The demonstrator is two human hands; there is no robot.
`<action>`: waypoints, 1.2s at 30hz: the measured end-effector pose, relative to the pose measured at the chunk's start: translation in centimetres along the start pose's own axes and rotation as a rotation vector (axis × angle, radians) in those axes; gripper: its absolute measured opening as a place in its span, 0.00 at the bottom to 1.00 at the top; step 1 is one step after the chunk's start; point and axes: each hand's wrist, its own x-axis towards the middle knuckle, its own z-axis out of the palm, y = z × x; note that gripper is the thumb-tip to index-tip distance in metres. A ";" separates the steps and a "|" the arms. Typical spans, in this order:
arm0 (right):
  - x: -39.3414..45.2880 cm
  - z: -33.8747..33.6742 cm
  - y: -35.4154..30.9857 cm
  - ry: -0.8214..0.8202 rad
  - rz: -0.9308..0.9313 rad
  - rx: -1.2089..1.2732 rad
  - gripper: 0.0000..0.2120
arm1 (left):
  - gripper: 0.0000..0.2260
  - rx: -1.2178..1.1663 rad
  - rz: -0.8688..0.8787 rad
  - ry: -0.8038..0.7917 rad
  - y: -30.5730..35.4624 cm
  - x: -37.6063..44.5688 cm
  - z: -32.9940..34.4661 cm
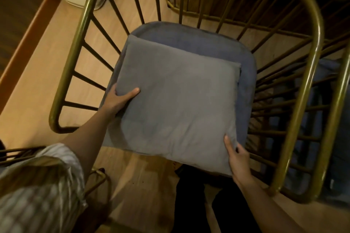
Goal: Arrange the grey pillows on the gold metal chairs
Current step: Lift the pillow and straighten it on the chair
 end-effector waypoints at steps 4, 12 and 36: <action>0.4 0.9 0.5 -0.103 -0.009 -0.046 0.20 | 0.49 0.187 0.003 0.018 -1.8 0.6 0.6; 1.8 0.0 1.8 -0.182 0.032 -0.232 0.22 | 0.48 0.110 0.065 0.000 -0.2 -0.3 0.9; -1.0 -26.5 -18.1 0.475 -0.578 -0.362 0.14 | 0.23 0.597 0.346 -0.558 15.3 -25.8 27.9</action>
